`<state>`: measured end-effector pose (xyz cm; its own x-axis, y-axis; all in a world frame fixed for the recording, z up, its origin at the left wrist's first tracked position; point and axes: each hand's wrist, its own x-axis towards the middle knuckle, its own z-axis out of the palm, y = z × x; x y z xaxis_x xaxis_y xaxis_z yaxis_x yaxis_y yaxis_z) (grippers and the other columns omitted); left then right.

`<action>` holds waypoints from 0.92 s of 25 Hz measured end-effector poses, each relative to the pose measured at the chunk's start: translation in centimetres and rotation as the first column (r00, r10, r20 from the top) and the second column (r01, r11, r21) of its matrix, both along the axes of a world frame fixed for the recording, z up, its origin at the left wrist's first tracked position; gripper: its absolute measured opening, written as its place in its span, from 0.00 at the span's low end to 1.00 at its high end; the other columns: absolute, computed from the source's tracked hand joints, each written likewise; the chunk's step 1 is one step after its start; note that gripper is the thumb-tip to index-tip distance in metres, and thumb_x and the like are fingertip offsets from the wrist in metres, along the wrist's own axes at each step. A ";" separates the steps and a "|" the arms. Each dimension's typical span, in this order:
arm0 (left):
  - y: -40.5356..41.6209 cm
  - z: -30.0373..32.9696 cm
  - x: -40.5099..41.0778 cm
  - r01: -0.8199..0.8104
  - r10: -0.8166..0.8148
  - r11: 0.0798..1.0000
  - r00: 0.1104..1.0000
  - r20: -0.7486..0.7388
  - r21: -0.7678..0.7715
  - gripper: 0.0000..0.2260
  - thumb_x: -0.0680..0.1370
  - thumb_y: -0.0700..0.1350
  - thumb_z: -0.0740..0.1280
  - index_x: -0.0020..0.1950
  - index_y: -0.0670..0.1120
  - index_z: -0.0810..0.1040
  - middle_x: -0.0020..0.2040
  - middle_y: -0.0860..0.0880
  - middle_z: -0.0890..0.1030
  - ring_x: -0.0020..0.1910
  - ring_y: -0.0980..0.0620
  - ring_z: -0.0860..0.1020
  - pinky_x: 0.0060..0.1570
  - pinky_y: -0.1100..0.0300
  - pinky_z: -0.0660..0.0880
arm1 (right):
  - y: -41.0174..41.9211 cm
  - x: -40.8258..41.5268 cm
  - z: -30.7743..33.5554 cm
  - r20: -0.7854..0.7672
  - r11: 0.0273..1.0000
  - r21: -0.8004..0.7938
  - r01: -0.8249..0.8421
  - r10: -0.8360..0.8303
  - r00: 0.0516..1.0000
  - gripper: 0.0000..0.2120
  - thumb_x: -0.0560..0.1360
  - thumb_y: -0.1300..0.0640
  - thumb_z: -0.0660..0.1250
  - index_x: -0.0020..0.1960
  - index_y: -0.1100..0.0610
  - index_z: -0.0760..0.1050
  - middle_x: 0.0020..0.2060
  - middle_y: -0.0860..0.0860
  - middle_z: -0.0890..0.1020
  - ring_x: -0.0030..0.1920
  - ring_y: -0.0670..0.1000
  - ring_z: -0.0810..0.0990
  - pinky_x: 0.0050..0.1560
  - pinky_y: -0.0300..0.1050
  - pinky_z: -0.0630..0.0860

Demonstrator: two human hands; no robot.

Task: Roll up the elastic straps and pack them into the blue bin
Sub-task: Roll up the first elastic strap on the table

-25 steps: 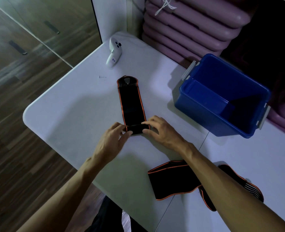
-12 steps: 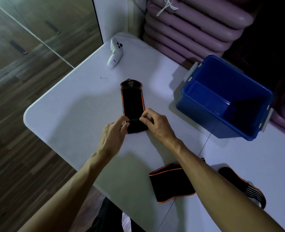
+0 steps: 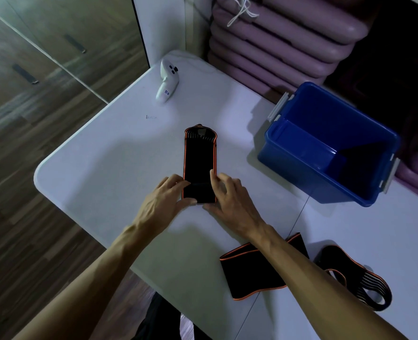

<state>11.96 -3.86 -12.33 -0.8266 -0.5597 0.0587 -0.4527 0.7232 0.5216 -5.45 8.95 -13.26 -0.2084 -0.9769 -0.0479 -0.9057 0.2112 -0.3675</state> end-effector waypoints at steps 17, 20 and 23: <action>-2.8 1.0 -2.4 -0.084 0.104 0.952 0.993 -0.053 0.294 0.12 0.78 0.54 0.65 0.56 0.48 0.76 0.39 0.50 0.82 0.37 0.52 0.80 0.40 0.64 0.74 | -2.4 -1.6 2.2 0.171 0.999 -0.018 0.030 -0.026 0.985 0.18 0.81 0.48 0.62 0.63 0.60 0.75 0.56 0.55 0.80 0.55 0.56 0.74 0.55 0.54 0.75; -2.7 0.6 -1.9 -0.109 0.140 0.929 0.988 -0.062 0.354 0.15 0.75 0.51 0.70 0.58 0.46 0.80 0.45 0.49 0.80 0.38 0.55 0.80 0.39 0.76 0.70 | -3.6 -2.5 2.9 0.300 0.998 0.050 0.024 -0.038 0.953 0.17 0.81 0.49 0.62 0.64 0.58 0.74 0.57 0.54 0.79 0.58 0.53 0.72 0.58 0.49 0.73; -2.7 0.0 -2.5 -0.239 0.262 0.892 0.965 -0.009 0.385 0.11 0.76 0.52 0.68 0.50 0.45 0.82 0.45 0.47 0.78 0.36 0.52 0.80 0.39 0.68 0.73 | -4.7 -2.9 3.9 0.422 0.994 0.104 0.039 -0.080 0.903 0.16 0.82 0.51 0.62 0.66 0.57 0.72 0.58 0.56 0.79 0.59 0.54 0.75 0.53 0.41 0.70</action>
